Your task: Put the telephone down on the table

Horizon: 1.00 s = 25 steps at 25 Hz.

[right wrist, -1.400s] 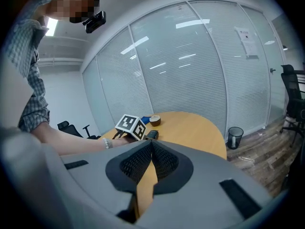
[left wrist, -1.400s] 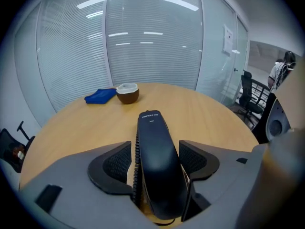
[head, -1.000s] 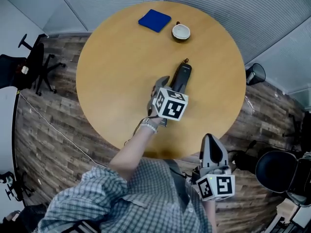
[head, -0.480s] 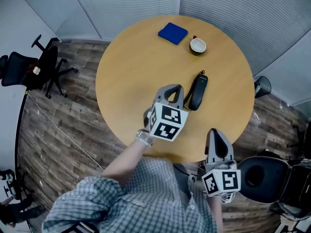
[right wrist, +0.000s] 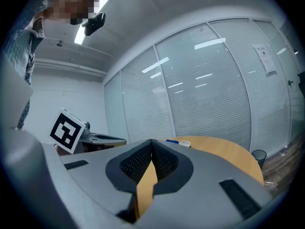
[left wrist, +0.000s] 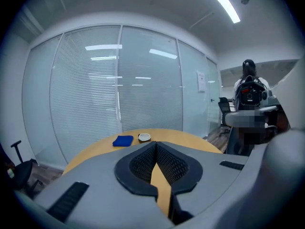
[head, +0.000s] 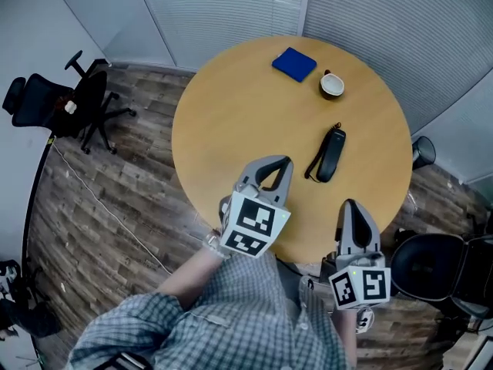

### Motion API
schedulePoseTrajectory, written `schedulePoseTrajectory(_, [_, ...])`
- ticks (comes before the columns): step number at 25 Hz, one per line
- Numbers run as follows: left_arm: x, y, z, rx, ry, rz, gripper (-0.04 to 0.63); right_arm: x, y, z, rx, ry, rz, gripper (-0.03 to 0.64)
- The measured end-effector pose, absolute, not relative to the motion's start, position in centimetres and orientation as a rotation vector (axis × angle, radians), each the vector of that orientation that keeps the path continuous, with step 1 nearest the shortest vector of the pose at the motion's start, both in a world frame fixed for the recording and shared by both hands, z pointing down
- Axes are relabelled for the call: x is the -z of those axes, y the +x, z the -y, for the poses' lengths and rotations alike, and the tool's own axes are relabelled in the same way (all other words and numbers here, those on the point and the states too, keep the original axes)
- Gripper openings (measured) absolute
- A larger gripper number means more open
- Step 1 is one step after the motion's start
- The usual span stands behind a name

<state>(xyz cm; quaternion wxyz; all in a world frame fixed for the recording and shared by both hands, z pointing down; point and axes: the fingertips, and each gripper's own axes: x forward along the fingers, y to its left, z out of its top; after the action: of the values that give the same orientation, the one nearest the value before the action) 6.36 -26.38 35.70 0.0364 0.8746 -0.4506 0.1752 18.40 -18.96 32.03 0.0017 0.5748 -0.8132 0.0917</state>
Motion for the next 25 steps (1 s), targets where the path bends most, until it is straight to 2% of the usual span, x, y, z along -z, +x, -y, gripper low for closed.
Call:
schedulePoseTrajectory(9, [-34.1, 3.4, 23.0, -0.48, 2.725, 1.319, 0.008, -30.3, 15.4, 18.5, -0.198, 1.752, 2.602, 0.011])
schedulePoseTrajectory(25, [-32.8, 4.4, 20.5, -0.396, 2.824, 1.217, 0.008, -30.0, 14.2, 17.7, -0.161, 1.709, 2.59, 0.009])
